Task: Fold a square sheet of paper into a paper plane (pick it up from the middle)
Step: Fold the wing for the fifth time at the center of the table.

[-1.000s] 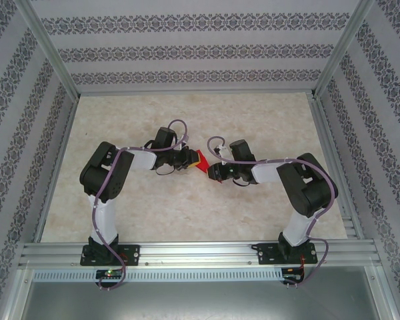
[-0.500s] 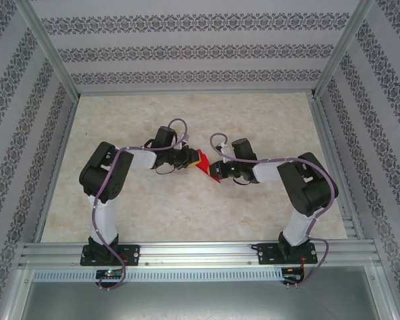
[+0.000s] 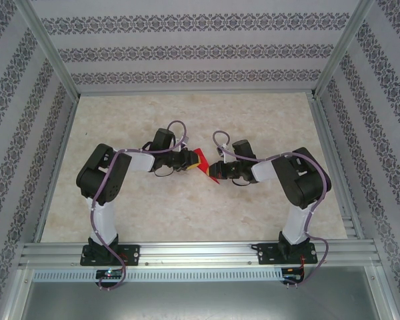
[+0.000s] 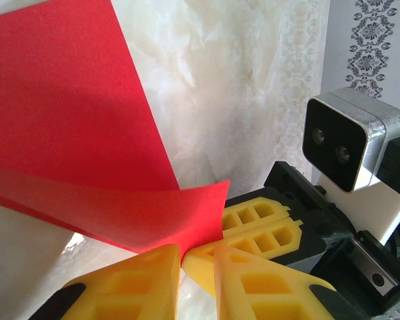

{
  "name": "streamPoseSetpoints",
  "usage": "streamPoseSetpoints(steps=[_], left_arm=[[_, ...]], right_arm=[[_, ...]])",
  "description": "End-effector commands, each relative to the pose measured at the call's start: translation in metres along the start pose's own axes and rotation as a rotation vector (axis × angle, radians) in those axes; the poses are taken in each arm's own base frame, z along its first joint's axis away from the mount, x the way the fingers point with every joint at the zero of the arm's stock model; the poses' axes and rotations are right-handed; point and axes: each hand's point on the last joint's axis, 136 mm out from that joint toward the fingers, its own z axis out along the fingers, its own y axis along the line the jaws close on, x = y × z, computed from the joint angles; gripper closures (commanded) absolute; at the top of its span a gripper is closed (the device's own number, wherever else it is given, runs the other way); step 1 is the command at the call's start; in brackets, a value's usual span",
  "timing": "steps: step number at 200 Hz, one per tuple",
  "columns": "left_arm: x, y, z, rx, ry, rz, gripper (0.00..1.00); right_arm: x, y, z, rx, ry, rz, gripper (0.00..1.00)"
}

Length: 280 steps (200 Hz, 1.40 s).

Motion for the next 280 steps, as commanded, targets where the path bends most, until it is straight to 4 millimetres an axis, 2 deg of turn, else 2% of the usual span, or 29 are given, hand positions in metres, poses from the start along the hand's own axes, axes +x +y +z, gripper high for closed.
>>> streamPoseSetpoints(steps=[1, 75, 120, 249, 280], left_arm=[[0.005, -0.01, 0.008, 0.041, 0.019, 0.068, 0.78], [0.008, -0.004, 0.017, 0.02, 0.04, 0.068, 0.79], [0.002, -0.006, 0.021, 0.017, 0.033, 0.068, 0.8], [0.002, 0.026, 0.031, -0.096, 0.046, 0.021, 0.84], [0.003, 0.034, 0.03, -0.14, 0.049, 0.009, 0.84]], right_arm=[[-0.007, -0.002, 0.001, -0.023, -0.015, 0.034, 1.0], [-0.002, -0.014, 0.004, 0.0, 0.024, 0.121, 1.0], [0.001, -0.018, 0.005, 0.022, 0.041, 0.131, 1.0], [-0.001, -0.018, 0.003, 0.045, 0.045, 0.126, 1.0], [-0.007, -0.006, -0.005, 0.031, 0.035, 0.109, 0.91]])
